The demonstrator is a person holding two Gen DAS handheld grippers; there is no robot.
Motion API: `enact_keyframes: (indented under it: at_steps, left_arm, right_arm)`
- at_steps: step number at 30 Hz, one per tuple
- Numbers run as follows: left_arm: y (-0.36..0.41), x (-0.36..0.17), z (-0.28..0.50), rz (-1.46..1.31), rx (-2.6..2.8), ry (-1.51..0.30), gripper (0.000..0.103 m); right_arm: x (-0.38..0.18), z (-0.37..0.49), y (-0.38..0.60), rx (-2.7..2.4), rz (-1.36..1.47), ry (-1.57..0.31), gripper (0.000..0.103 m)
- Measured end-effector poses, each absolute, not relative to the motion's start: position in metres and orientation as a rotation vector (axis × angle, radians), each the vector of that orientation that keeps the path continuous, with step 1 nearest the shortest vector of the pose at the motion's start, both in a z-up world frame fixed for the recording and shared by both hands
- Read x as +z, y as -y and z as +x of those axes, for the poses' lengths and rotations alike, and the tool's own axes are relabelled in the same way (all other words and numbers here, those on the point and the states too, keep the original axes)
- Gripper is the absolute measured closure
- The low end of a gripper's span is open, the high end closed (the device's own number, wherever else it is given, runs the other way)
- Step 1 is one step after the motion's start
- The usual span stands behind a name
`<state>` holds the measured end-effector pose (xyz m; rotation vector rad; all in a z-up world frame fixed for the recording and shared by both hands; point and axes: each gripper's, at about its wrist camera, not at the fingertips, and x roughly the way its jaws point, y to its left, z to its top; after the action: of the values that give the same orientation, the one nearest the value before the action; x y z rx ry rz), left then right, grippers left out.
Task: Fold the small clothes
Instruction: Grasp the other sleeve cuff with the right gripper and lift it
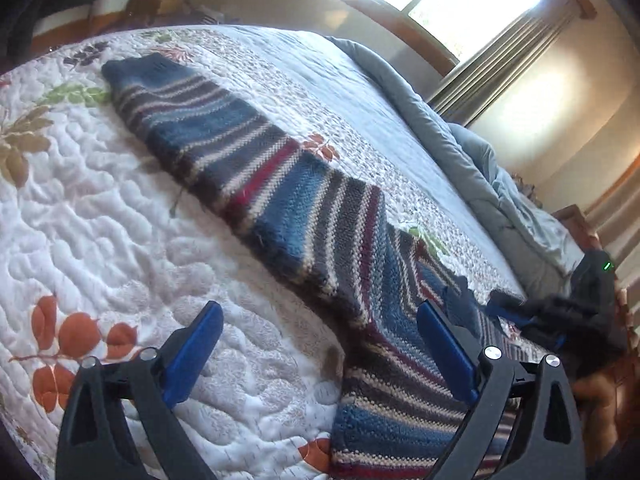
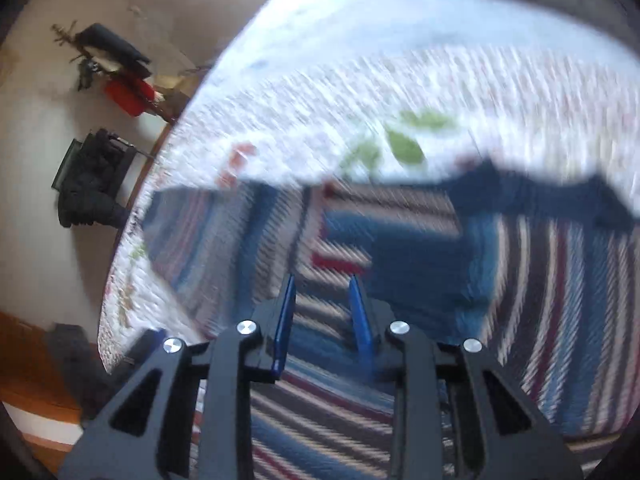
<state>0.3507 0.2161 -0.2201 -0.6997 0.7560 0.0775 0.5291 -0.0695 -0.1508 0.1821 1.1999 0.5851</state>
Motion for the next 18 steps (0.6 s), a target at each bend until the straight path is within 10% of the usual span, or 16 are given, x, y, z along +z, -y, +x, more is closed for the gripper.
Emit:
enact_keyframes:
  at_steps: [9, 18]
  left_arm:
    - [-0.211, -0.224, 0.354, -0.714, 0.061, -0.693, 0.004]
    - [-0.181, -0.244, 0.375, -0.679, -0.017, -0.833, 0.004]
  right_arm:
    - [-0.064, 0.507, -0.170, 0.811, -0.281, -1.183, 0.035]
    - [-0.138, 0.476, -0.400, 0.875, -0.681, -1.184, 0.044]
